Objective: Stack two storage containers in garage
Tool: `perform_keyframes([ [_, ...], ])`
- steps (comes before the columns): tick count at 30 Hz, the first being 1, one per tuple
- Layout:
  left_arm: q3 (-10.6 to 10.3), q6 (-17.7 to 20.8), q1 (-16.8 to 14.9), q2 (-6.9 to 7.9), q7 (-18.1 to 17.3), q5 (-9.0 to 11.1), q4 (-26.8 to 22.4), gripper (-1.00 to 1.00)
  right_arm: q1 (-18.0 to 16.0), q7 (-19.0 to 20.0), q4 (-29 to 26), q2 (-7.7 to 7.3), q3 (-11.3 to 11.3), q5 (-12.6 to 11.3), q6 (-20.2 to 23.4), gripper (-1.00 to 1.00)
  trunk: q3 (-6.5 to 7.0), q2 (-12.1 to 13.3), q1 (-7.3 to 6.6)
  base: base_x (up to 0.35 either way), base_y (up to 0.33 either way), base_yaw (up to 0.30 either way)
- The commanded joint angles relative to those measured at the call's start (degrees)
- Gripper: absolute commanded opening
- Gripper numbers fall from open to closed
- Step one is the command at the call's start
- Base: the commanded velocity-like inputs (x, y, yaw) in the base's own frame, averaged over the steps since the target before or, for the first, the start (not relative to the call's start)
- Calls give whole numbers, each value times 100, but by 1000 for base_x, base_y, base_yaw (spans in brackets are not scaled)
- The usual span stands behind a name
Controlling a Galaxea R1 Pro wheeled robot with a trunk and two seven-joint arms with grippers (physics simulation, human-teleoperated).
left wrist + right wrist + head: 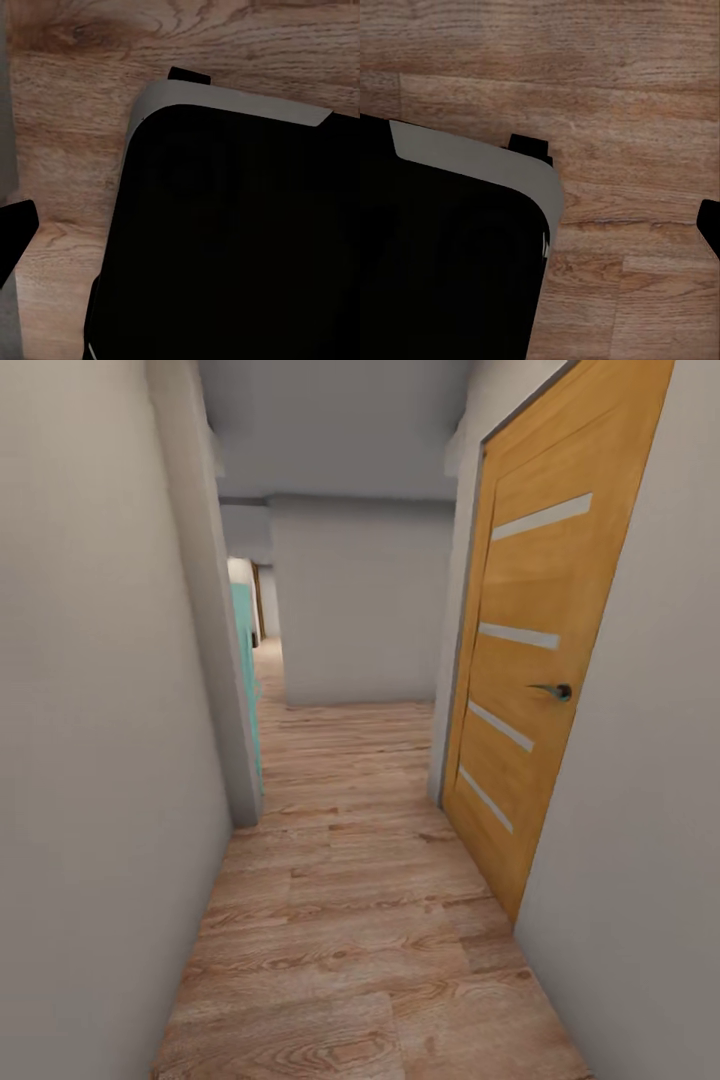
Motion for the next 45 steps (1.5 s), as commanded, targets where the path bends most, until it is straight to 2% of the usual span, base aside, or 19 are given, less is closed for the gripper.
perform_keyframes([
  [1,1,-13,-2,-3,14,30,-2,100,-7,11,14,-10,15,-97,-29,100,-5,-3,1,228,0,59],
  [6,1,-8,-2,-6,17,64,-2,100,-8,11,14,-25,25,-211,-27,100,-5,-3,1,280,0,26],
  [9,1,1,-2,-9,11,287,5,100,-7,18,14,-32,52,-210,-18,100,-5,-3,1,316,0,3],
  [12,1,2,-2,-9,10,314,10,100,-7,16,14,-33,59,-209,-12,100,-5,-3,1,320,0,1],
  [37,-6,30,-2,-21,18,341,57,100,-6,11,23,-4,37,-259,10,100,-6,-3,1,321,0,4],
  [45,-8,21,-2,-20,18,341,59,100,-8,11,23,-31,35,-244,-26,100,-19,-3,1,321,0,238],
])
